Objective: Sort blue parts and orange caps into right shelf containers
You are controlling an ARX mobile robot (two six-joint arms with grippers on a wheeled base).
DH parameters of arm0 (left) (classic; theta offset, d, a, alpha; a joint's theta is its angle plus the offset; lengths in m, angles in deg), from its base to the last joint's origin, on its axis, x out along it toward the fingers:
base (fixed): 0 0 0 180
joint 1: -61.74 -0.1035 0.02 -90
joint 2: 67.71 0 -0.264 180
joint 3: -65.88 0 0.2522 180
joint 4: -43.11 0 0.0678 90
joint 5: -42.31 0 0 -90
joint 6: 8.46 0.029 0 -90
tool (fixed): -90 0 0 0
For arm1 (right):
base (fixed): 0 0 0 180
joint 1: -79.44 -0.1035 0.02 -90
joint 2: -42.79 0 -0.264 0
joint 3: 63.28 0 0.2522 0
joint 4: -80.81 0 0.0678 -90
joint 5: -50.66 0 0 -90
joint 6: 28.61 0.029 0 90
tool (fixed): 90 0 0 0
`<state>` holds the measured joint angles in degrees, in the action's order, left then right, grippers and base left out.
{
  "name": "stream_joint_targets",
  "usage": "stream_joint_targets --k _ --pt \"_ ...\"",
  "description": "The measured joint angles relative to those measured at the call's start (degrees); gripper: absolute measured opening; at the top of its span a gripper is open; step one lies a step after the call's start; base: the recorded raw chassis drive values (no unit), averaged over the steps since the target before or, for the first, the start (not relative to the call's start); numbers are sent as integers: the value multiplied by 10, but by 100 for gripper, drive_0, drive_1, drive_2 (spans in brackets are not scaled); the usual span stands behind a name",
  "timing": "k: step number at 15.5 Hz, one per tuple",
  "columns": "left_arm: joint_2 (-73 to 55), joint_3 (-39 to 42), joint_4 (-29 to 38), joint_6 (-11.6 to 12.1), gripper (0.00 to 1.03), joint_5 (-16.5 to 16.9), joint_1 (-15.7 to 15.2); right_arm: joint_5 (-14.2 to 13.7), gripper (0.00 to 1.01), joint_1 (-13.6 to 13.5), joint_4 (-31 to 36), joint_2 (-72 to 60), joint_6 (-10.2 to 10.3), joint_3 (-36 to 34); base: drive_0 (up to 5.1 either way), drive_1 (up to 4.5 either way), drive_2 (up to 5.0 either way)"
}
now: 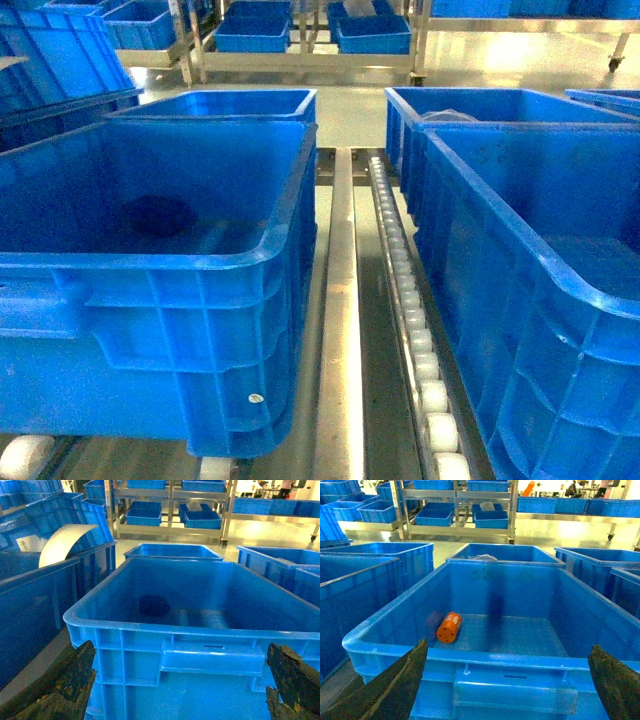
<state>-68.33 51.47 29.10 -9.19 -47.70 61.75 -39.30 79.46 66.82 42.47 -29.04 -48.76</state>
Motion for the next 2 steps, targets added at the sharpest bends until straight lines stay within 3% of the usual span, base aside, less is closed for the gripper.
stream_joint_targets --k 2 --pt "0 0 0 0 98 0 0 0 98 0 0 0 0 0 0 0 0"
